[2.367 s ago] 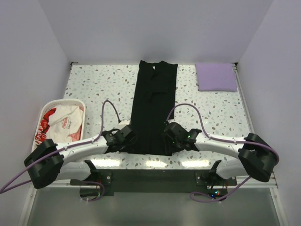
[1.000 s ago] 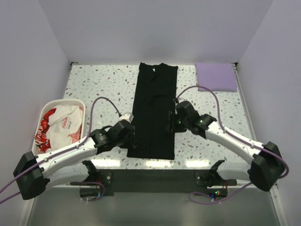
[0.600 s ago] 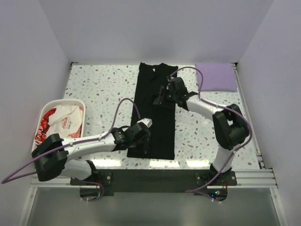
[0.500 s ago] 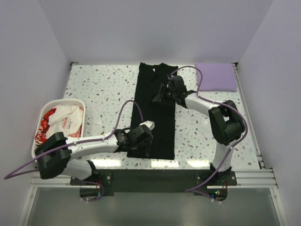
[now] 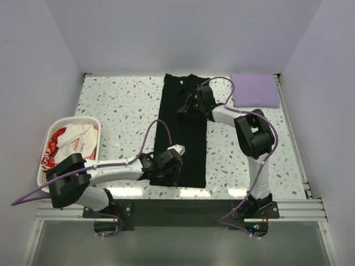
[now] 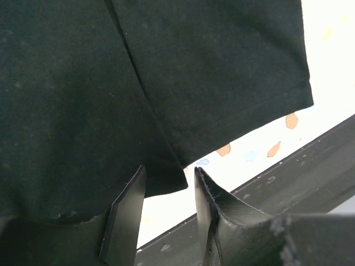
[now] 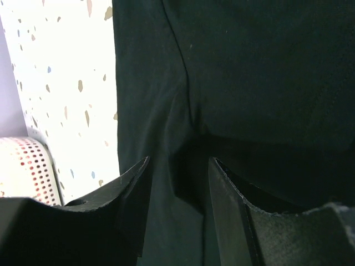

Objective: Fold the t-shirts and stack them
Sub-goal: Fold the tshirt

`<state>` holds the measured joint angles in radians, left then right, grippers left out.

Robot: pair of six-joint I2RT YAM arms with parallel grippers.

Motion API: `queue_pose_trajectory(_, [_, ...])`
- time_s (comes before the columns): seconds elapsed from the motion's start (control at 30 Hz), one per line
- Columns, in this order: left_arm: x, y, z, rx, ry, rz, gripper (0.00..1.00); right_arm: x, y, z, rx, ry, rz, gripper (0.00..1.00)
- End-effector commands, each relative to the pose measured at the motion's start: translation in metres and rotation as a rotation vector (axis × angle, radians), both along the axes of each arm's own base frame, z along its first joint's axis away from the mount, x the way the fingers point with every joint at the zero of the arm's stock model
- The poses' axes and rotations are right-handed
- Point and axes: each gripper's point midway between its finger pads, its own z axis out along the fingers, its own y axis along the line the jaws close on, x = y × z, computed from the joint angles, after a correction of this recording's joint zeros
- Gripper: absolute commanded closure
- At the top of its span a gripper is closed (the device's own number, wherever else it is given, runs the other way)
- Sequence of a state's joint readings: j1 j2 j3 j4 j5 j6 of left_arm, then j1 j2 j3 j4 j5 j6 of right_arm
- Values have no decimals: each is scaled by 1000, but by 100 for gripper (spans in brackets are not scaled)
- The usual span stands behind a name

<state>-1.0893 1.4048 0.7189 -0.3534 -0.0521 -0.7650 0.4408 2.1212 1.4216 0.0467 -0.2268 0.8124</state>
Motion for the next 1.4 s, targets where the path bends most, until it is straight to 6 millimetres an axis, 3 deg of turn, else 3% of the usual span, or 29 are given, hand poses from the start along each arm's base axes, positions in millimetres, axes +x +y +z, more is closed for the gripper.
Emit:
queue_pose_trajectory(0.0, [5, -14, 8, -25, -32, -24, 56, 25, 8, 31, 60, -87, -17, 51])
queue_pose_trajectory(0.2, [4, -13, 5, -4, -27, -18, 69, 32, 13, 24, 68, -73, -7, 52])
queue_pose_trajectory(0.33, [3, -8, 4, 13, -24, -3, 89, 34, 15, 17, 73, -62, -8, 51])
queue_pose_trajectory(0.43, [3, -3, 9, 10, -29, 11, 93, 36, 17, 16, 82, -60, -12, 51])
queue_pose_trajectory(0.9, [-1, 6, 14, 0, -28, 33, 100, 45, 20, 15, 111, -49, -41, 56])
queue_pose_trajectory(1.13, [-3, 6, 14, -6, -25, 30, 100, 47, 13, 14, 80, -48, -51, 81])
queue_pose_trajectory(1.37, [-5, 9, 15, -12, -24, 28, 100, 48, -3, 17, -40, -57, -65, 89])
